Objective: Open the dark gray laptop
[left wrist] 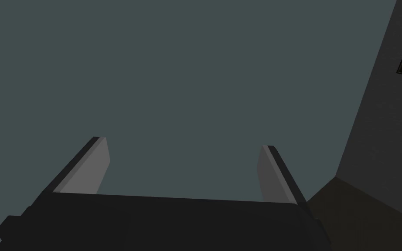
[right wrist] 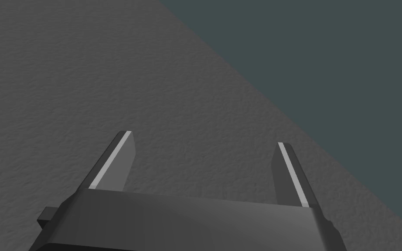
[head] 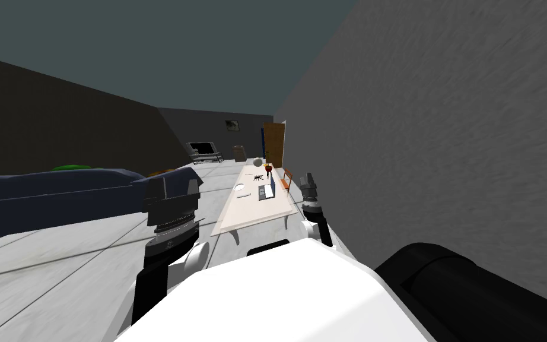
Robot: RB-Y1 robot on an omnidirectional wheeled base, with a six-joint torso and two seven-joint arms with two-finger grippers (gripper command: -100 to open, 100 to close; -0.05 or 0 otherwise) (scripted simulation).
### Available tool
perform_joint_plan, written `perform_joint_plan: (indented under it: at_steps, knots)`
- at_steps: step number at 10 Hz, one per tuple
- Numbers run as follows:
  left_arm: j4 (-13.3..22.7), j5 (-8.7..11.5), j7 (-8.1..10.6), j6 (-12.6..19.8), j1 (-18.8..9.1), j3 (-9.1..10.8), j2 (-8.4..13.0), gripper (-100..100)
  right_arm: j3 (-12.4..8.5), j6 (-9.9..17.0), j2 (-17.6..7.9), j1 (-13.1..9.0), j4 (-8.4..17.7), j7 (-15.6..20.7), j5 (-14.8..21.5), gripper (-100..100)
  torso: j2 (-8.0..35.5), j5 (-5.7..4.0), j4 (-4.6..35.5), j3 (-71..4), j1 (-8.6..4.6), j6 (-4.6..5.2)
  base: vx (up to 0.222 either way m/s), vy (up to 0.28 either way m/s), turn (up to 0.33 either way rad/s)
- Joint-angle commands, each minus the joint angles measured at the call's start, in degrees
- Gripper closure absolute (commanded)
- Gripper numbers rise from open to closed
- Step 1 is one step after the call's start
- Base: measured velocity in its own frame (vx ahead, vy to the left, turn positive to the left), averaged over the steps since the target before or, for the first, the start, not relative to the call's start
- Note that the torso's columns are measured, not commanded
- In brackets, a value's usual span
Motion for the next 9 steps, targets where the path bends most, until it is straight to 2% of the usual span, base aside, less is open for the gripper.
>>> perform_joint_plan:
  at_steps: [1, 9]
  knots:
    - [0.0, 0.0, 0.0, 0.0, 0.0, 0.0, 0.0, 0, 0.0, 0.0, 0.0, 0.0, 0.0, 0.0, 0.0, 0, 2.32, 0.0, 2.35, -4.67, 0.0, 0.0, 0.0, 0.0, 0.0]
    - [-0.02, 0.0, 0.0, 0.0, 0.0, 0.0, 0.0, 0, 0.0, -0.01, 0.0, 0.0, -0.02, 0.0, 0.0, 0, 35.39, 0.0, 35.37, -70.73, 0.0, 0.0, 0.0, 0.0, 0.0]
